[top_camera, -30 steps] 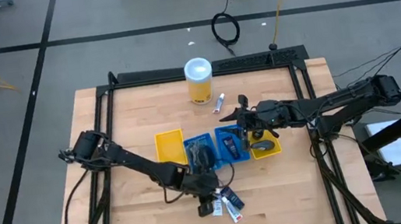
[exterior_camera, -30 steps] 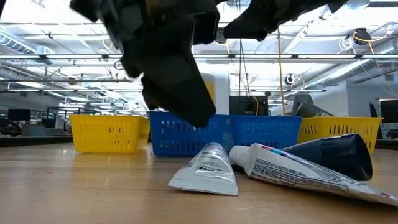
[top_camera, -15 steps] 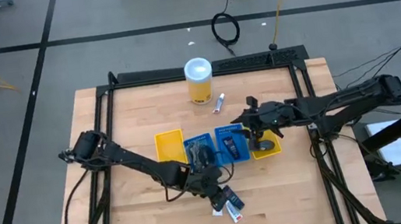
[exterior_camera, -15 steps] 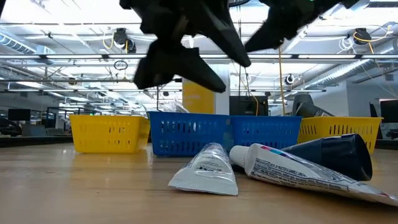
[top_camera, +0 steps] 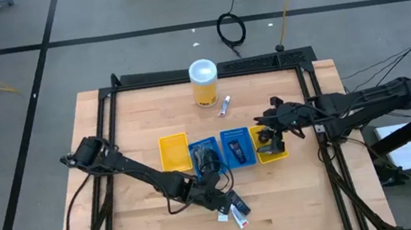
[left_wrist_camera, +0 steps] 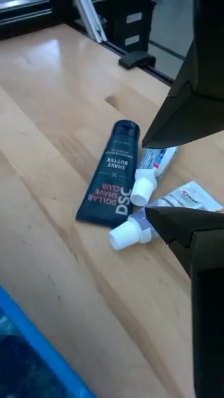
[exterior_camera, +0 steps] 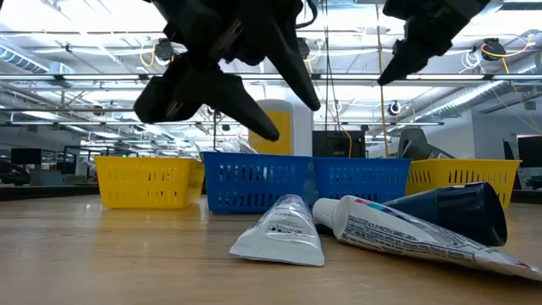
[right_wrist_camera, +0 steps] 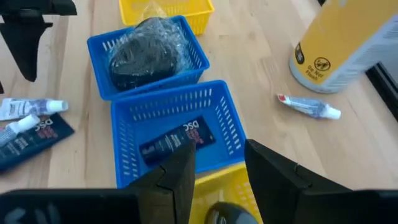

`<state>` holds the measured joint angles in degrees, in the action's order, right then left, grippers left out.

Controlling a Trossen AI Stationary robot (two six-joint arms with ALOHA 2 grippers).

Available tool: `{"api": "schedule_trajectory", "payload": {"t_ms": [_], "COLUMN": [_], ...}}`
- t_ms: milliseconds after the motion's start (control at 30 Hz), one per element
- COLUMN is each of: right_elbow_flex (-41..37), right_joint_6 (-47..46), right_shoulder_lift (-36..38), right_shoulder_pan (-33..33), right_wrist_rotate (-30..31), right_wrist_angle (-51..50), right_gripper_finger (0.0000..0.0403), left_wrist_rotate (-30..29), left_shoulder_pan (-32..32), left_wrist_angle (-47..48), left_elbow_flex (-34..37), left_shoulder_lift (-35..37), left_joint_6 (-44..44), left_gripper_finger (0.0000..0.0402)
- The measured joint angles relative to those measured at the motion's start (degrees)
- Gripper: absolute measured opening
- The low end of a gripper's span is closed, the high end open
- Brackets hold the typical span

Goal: Pick & Place Travel size toiletries
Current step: Put the white toothpaste into the left yellow bin

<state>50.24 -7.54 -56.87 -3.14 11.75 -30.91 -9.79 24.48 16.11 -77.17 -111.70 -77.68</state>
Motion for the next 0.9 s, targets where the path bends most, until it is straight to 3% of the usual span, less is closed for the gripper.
{"api": "schedule_trajectory", "payload": {"t_ms": [167, 433, 900], "right_elbow_flex": [-0.17, -3.74, -4.94], "right_joint_6": [-0.82, -0.84, -1.45], "right_shoulder_lift": [1.54, 4.41, 6.85], "right_shoulder_pan": [0.00, 0.00, 0.00], "right_wrist_rotate": [0.02, 0.02, 0.06], "right_wrist_angle": [-2.68, -1.34, -0.57], "right_gripper_finger": [0.0130, 0.0130, 0.0130], "left_wrist_rotate": [0.66, 3.50, 5.66], "left_shoulder_pan": [-0.01, -1.74, -4.37], "left_wrist_angle": [-0.19, 21.45, 24.43], "left_elbow_flex": [-3.96, -17.57, -18.00], "left_shoulder_lift": [-3.04, -10.07, -11.03], "left_joint_6": [0.16, -0.09, -2.41], "left_gripper_finger": [0.0159, 0.0158, 0.0159]}}
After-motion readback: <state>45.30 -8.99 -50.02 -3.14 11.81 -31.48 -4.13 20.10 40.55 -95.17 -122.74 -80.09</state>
